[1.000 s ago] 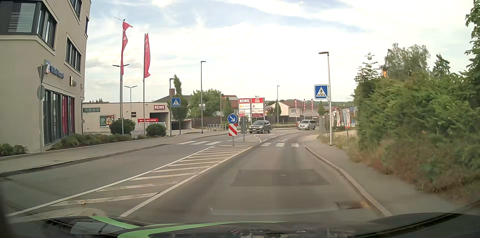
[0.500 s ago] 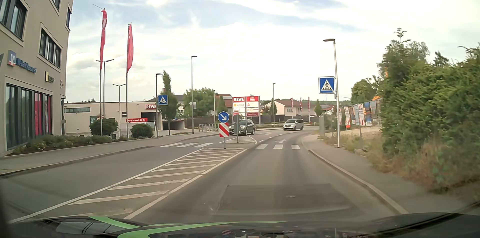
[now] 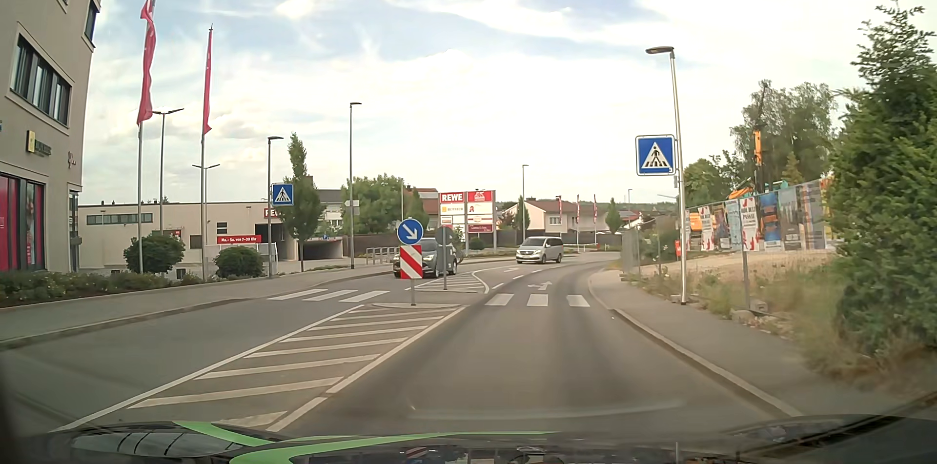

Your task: Follow the waypoints while adhering to traffic rules and regulations

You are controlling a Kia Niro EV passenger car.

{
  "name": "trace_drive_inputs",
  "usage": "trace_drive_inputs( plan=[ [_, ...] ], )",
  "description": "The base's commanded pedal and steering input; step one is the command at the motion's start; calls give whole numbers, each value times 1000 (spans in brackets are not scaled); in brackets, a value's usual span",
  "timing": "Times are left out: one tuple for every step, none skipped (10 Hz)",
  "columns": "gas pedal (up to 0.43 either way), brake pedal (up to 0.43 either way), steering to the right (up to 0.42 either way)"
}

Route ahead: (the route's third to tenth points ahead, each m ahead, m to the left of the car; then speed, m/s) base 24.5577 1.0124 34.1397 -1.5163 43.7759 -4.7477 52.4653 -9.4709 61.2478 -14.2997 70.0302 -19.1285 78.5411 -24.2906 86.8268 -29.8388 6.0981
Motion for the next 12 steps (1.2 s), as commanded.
trace_drive_inputs(
  plan=[
    [138,0,35],
    [138,0,36],
    [130,0,36],
    [110,0,36],
    [110,0,36],
    [110,0,36],
    [110,0,36],
    [110,0,34],
    [98,0,30],
    [87,0,26],
    [79,0,25],
    [79,0,25]
  ],
)
